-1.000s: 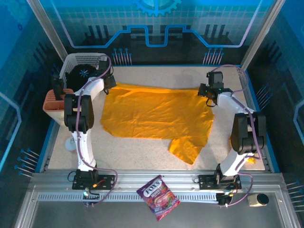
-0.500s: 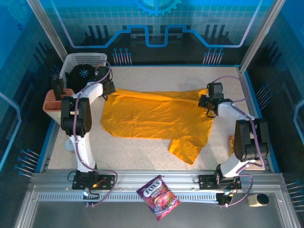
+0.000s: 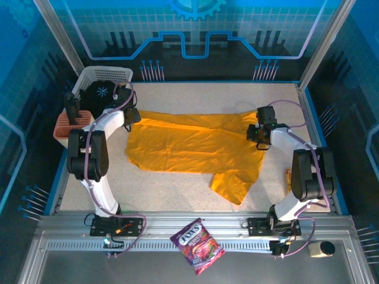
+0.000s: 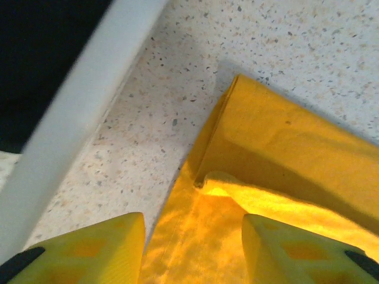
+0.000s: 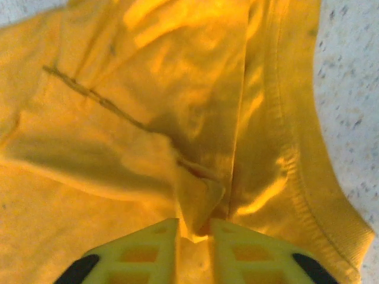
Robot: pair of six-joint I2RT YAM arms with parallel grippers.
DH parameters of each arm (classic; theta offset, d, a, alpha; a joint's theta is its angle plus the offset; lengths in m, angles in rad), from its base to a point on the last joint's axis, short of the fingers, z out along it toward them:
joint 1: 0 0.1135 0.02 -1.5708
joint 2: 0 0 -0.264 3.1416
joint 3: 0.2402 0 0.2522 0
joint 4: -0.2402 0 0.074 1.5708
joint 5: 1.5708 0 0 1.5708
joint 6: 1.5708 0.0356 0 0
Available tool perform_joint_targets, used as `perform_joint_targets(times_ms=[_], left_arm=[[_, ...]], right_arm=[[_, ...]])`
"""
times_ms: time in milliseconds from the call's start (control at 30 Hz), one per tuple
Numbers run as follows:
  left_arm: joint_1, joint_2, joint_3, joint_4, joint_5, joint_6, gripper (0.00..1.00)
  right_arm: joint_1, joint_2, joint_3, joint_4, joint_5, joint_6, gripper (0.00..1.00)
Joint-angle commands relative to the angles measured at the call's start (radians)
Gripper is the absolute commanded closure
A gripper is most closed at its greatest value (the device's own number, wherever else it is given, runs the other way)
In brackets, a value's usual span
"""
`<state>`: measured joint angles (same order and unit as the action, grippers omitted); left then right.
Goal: Fold and stack the t-shirts
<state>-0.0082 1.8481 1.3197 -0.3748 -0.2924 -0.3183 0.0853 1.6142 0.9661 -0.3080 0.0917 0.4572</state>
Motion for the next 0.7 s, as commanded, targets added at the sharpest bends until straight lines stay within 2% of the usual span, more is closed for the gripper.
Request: perform_joint_targets(times_ms=[0, 67, 200, 367, 667], left_arm=[[0.008, -0.101, -0.036, 0.01, -0.025, -0.023, 0.45], [0.008, -0.135, -0.047, 0.002, -0.031, -0.022, 0.38], [0.001, -0.19, -0.048, -0.027, -0.044, -0.015, 0.24], [-0.026, -0.197, 0.004, -0.089, -0.052, 0.002, 0.21], [-0.074, -0.186, 0.033, -0.122, -0.056, -0.015, 0.21]], right_arm=[[0.012, 0.01, -0.033, -0.082, -0.051, 0.04, 0.71], [0.012, 0.011, -0.031, -0.095, -0.059, 0.04, 0.63], [0.012, 0.004, 0.009, -0.123, -0.08, 0.03, 0.59], [0.025, 0.029, 0.122, -0.14, -0.131, -0.028, 0.58], [0.097, 0.375, 0.496, -0.245, -0.192, -0.123, 0.59]])
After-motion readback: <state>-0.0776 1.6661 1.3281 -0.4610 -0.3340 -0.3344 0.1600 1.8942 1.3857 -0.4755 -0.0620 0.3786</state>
